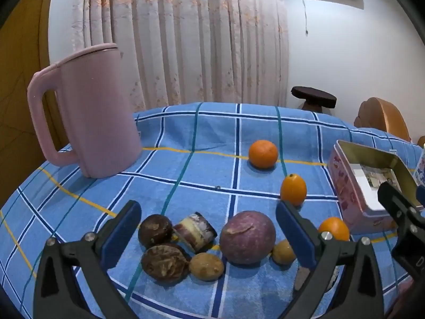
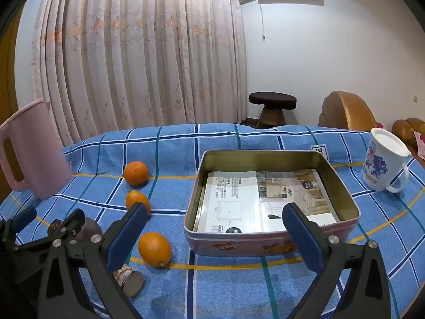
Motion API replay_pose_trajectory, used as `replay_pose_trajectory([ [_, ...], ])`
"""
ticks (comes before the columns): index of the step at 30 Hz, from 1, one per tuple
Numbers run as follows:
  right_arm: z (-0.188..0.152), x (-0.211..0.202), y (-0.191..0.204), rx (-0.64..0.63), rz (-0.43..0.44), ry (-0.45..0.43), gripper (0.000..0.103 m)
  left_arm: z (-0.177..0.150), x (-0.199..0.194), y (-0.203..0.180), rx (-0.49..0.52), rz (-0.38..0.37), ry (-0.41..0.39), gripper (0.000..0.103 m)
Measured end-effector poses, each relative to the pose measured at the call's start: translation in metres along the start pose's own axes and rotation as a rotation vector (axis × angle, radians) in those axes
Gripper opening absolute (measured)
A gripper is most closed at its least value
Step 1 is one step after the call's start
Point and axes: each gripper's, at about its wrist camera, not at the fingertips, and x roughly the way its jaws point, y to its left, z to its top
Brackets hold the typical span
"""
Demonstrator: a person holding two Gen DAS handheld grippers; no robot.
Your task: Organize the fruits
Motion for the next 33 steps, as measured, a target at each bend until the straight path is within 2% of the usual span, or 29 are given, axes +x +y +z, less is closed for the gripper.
replay_pose_trajectory([
  [2, 0.001, -0.001, 0.016, -0.021, -0.011, -0.002, 0.102, 0.000, 0.000, 0.001, -0.008, 0.000, 0.002, 0.103],
  [11, 0.003, -0.006, 0.018, -0.027, -0.013, -0.022, 0.102, -0.001, -0.003, 0.002, -0.010, -0.027, 0.011, 0.103],
  [20, 0.002, -0.004, 0.018, -0.027, -0.008, -0.012, 0.102, -0.004, 0.004, 0.001, 0.007, -0.044, 0.064, 0.102],
  [25, 0.001, -0.001, 0.018, -0.027, 0.000, -0.001, 0.102, -0.004, 0.000, -0.001, 0.027, -0.028, 0.044, 0.102],
  [33, 0.000, 0.000, 0.018, -0.028, 0.005, 0.007, 0.102, -0.005, 0.001, 0.002, 0.015, -0.025, 0.054, 0.102],
])
